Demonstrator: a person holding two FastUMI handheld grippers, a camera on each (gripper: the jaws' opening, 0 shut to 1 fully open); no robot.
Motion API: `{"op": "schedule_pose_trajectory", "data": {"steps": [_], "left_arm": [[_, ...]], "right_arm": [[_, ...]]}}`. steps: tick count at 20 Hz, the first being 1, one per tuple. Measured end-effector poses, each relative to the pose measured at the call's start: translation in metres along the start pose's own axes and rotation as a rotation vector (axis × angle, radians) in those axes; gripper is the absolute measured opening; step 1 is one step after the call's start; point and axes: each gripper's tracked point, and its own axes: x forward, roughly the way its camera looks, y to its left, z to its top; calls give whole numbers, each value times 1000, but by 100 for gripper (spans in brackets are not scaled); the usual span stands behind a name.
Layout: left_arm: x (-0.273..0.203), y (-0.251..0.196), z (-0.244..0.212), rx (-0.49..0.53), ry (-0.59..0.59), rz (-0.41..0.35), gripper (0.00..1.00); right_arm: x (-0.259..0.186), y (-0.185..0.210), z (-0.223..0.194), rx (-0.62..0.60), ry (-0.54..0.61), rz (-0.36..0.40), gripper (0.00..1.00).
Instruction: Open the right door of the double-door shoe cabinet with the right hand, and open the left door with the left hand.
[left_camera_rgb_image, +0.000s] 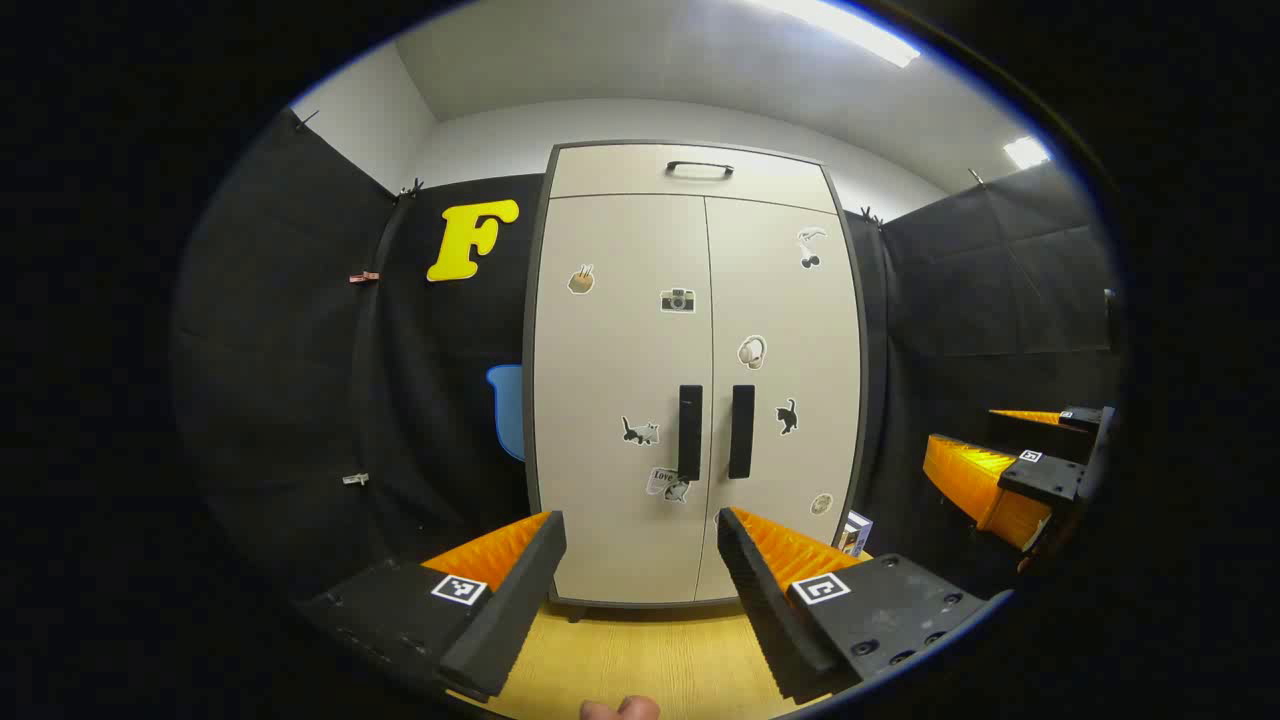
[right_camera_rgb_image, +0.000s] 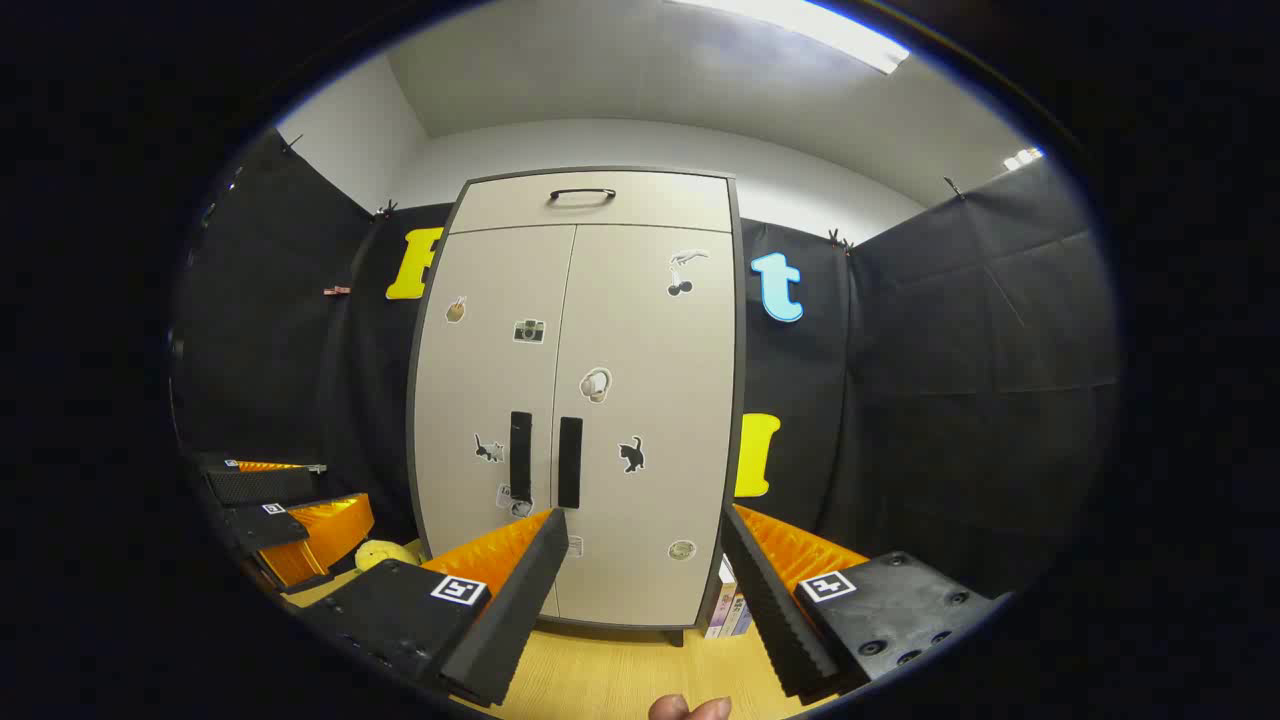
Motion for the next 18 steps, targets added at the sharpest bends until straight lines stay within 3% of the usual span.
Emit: {"op": "schedule_pose_trajectory", "data": {"steps": [18], "left_arm": [[6,6,-2,9,-3,0,95]], "right_arm": [[8,5,-4,9,13,0,98]]}}
